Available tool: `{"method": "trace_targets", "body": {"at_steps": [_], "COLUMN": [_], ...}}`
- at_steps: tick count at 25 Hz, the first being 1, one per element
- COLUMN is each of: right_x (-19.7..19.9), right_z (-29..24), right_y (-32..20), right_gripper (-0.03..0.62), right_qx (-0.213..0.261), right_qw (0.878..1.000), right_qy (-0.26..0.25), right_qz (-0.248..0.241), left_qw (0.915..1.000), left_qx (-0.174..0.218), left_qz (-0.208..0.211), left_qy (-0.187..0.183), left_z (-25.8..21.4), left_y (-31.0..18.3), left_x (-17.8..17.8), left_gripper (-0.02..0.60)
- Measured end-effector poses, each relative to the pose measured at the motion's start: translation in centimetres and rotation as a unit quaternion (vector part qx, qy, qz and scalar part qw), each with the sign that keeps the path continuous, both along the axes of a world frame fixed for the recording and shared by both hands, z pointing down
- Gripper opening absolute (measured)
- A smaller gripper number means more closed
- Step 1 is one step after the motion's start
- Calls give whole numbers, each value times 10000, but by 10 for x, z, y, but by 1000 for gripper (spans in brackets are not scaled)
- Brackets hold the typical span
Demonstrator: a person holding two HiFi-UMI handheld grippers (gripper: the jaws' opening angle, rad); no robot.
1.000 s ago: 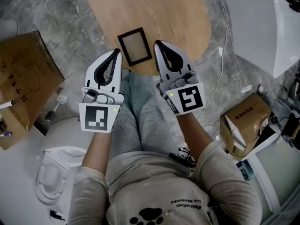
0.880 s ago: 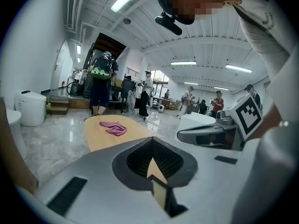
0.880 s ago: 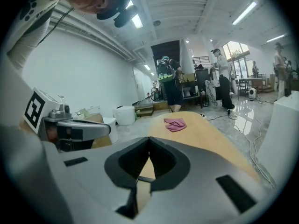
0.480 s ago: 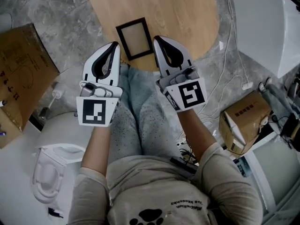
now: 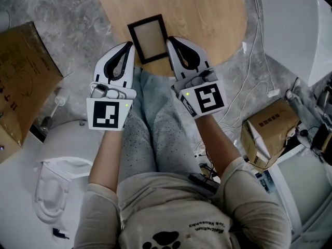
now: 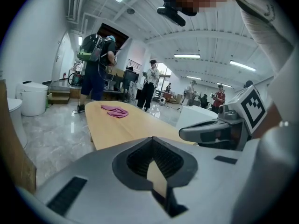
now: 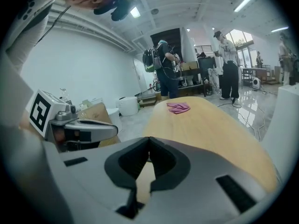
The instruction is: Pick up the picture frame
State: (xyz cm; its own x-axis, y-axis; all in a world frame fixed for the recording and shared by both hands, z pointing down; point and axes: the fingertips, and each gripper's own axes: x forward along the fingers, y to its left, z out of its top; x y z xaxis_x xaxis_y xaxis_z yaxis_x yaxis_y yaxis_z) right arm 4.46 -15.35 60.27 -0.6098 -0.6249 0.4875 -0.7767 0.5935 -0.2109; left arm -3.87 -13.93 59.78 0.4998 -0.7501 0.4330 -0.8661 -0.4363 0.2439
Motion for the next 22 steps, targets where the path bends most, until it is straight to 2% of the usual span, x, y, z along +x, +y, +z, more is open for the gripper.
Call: {"method": "trace_targets", "body": {"at_steps": [15,22], "right_x": [6,9], "right_z": [47,68], "right_y": [2,4], "right_gripper": [9,11], "right_qx": [-375,-691], "right_qw": [9986,9960], "right_qy": [356,525], "right_qz": [-118,-196], "left_qw": [9989,9977], "left_qx": [-469,-662], "left_qz": [69,127], "left_qy": [-27,-46], "left_z": [48,63], "left_y": [4,5], "left_x": [12,14], "left_gripper": [8,9]}}
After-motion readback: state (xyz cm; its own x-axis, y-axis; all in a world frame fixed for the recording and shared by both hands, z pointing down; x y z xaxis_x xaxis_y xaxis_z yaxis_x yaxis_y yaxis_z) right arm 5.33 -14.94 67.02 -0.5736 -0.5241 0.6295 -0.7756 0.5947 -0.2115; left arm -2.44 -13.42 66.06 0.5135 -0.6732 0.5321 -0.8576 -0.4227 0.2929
